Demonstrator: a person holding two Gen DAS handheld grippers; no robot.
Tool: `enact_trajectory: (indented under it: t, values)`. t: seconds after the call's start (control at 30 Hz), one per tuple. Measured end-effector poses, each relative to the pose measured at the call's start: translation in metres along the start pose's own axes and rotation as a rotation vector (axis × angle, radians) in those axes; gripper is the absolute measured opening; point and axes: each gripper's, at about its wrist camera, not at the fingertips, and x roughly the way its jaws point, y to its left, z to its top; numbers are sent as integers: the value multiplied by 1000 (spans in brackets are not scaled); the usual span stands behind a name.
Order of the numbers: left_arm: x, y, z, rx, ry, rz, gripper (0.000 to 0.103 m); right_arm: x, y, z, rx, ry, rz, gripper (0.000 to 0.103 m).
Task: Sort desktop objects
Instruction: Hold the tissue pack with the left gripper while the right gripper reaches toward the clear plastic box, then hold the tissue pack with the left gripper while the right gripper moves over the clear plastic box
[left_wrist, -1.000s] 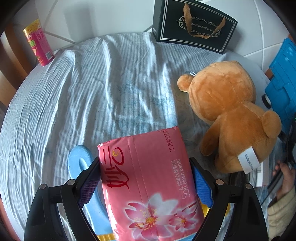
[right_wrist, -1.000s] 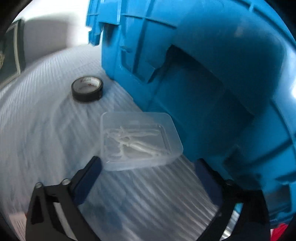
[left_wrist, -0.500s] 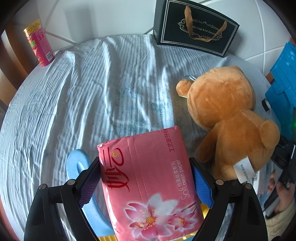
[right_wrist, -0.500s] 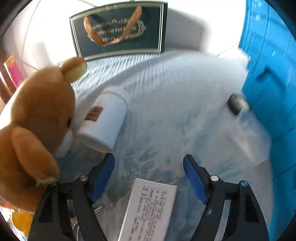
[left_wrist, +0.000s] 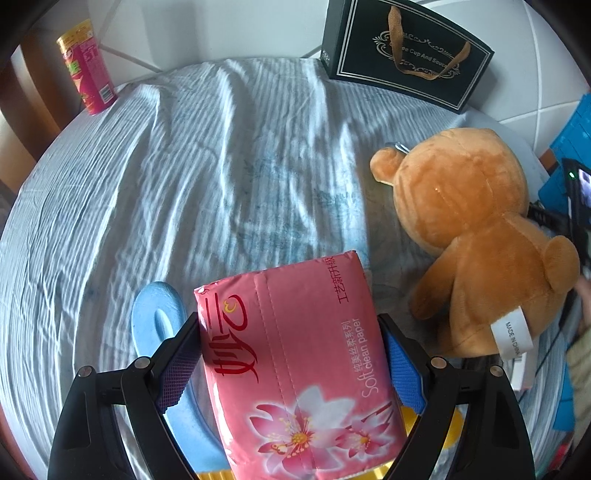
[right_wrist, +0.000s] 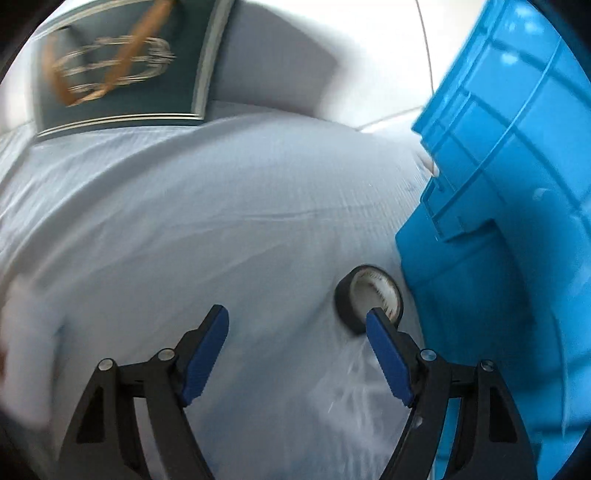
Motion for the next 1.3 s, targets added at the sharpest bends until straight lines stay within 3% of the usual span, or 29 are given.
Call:
enact_trajectory:
  t: [0.07,0.27,0.4,0.57,0.67,0.73,0.8,0.9,0.93,0.97,1.03,1.1,1.13,1.17,1.2,1.27,1.3]
  values:
    - [-1,0,0,-1,0,3,90,17,-12,6,47,40,-17,81]
    - [-5,2,-1,-9,-4,-8,90,18,-21,-5,129,105,99,86]
    - [-9,5,-3,-9,-13,-14,90,4,-15,-35,170,243,299,92]
    - [-14,9,-5,-11,-18,-28,90,-55,28,-100,45,257,422,93]
    - [-15,10,-5,-9,-24,-27,90,-90,26,-112,-12,104,284,94]
    - [-13,8,-5,-7,-26,-19,90,-88,11,-107,26,71,148,94]
    - [-9,5,-5,3,-22,-5,90,-70,-8,-104,94,100,37,94]
    - [3,-3,-4,24,-19,23,91,-43,-30,-106,181,113,-72,94]
    - [5,-5,-4,31,-24,38,90,-33,-35,-106,198,117,-69,94]
    - [5,-10,-4,47,-30,56,88,-24,-41,-106,213,119,-68,102]
    - [2,-19,-7,78,-40,68,83,-14,-48,-109,213,108,-87,103]
    - [-6,-30,-17,115,-36,4,81,-25,-45,-113,190,91,-37,94]
    - [-10,-37,-22,139,-34,-25,81,-36,-38,-116,151,75,-5,81]
    - [-15,-46,-28,179,-36,-42,81,-47,-28,-122,107,73,47,78]
    - [-21,-55,-34,218,-45,-52,81,-58,-17,-132,84,112,158,77]
    - [-34,-68,-42,281,-72,-58,82,-79,4,-153,41,188,379,54]
    - [-40,-69,-42,294,-92,-46,84,-93,12,-166,34,207,457,54]
